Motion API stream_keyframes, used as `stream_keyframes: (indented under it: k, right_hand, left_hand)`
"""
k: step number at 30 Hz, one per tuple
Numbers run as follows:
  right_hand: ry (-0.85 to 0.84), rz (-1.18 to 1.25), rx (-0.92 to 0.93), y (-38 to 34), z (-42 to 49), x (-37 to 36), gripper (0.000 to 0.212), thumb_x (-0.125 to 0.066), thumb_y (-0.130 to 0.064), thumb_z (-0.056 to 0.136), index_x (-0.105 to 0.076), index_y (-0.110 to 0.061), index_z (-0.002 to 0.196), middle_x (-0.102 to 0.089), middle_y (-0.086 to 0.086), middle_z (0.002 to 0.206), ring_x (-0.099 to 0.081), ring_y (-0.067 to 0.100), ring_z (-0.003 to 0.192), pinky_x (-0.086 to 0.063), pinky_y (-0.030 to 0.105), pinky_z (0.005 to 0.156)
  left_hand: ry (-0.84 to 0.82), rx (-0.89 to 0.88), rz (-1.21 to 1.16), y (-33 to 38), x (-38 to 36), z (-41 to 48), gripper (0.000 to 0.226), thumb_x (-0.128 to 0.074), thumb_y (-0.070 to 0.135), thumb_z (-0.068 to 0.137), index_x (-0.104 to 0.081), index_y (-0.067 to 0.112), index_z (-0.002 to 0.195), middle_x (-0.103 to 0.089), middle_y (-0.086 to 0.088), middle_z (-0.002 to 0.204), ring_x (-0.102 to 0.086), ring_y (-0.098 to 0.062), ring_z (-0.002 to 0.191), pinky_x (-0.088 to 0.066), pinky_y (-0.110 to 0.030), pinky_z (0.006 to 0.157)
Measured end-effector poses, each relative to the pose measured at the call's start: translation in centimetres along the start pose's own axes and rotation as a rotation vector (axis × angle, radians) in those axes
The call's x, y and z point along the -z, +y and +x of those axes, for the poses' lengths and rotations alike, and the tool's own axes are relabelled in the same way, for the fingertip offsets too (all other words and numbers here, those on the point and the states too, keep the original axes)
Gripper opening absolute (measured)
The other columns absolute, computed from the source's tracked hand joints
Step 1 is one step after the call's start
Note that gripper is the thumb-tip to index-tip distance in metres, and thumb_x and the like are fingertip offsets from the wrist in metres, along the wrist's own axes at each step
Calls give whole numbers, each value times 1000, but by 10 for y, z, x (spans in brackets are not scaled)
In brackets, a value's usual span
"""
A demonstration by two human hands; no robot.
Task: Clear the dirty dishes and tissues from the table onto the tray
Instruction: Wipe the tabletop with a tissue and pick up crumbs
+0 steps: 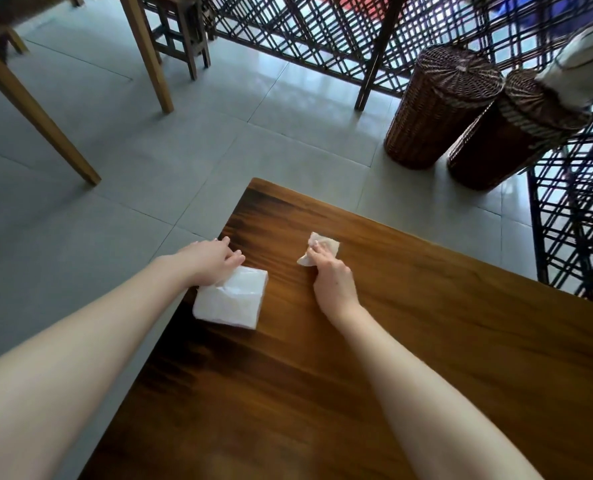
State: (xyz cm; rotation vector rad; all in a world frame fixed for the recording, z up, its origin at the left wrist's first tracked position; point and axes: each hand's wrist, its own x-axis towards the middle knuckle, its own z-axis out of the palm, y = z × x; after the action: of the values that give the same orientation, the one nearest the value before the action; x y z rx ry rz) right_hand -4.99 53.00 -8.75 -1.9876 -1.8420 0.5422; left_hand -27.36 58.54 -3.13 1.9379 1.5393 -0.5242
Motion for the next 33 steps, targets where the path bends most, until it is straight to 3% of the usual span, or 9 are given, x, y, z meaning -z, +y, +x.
stream_keyframes:
  k: [4,8,11,13,17,20,23,29,33]
  right_hand:
    - [-53,-2,40,38,-9,29,54,-45,14,88,-53,-13,134,-48,2,141,-41,16,134,-26,27,111]
    - [231,1,-352,112,-29,80,39,-49,7,89,-62,-8,123,-60,12,127,-57,31,118,-40,34,103]
    - [282,27,-500,124,-35,87,39,-46,7,91,-63,-9,122,-60,14,127,-56,31,118,-41,33,102]
    - [290,72,-476,99,-37,71,39,-46,6,91,-64,-10,122,-62,11,126,-58,29,117,-42,30,100]
    - [114,63,-128,54,-63,33,40,-49,5,91,-61,-11,126,-56,5,133,-52,19,124,-36,27,106]
    - [32,32,-16,84,-65,50,42,-48,6,92,-60,-12,127,-54,2,136,-47,15,129,-32,26,109]
    - [123,-2,-195,131,-65,82,37,-48,3,93,-62,-11,124,-58,4,131,-53,20,123,-32,21,104]
    - [409,89,-753,201,-84,124,39,-42,6,94,-61,-9,125,-57,15,130,-54,31,119,-42,33,100]
    - [320,96,-524,141,-49,88,48,-36,10,89,-60,-11,125,-60,12,128,-56,28,117,-42,28,97]
  left_hand:
    - [94,-46,-128,10,0,-5,56,-30,43,102,-13,27,153,-5,-1,160,-13,-22,147,-16,-40,119]
    - [197,-167,-204,32,-5,-10,55,-34,41,101,-17,30,152,-7,4,159,-11,-18,147,-16,-40,118]
    - [227,-223,-226,54,-9,-12,55,-40,38,100,-19,35,150,-10,8,159,-12,-18,147,-19,-45,117]
    - [221,-254,-218,74,-18,-14,56,-45,35,99,-21,37,149,-11,9,159,-14,-18,146,-22,-45,116]
    - [184,-323,-166,120,-40,-18,57,-49,33,97,-23,38,148,-12,8,159,-13,-15,146,-21,-40,115]
    - [151,-366,-104,146,-54,-18,56,-46,33,99,-22,36,149,-10,7,159,-12,-14,146,-17,-37,117]
    - [98,-405,-28,157,-66,-17,56,-42,32,100,-19,32,151,-7,4,160,-9,-13,147,-11,-35,118]
    - [45,-425,101,175,-91,-20,55,-37,30,101,-16,29,152,-1,1,161,-6,-15,147,-9,-33,118]
    - [54,-400,151,184,-101,-17,55,-37,31,101,-15,29,152,1,-1,161,-6,-18,148,-11,-35,118]
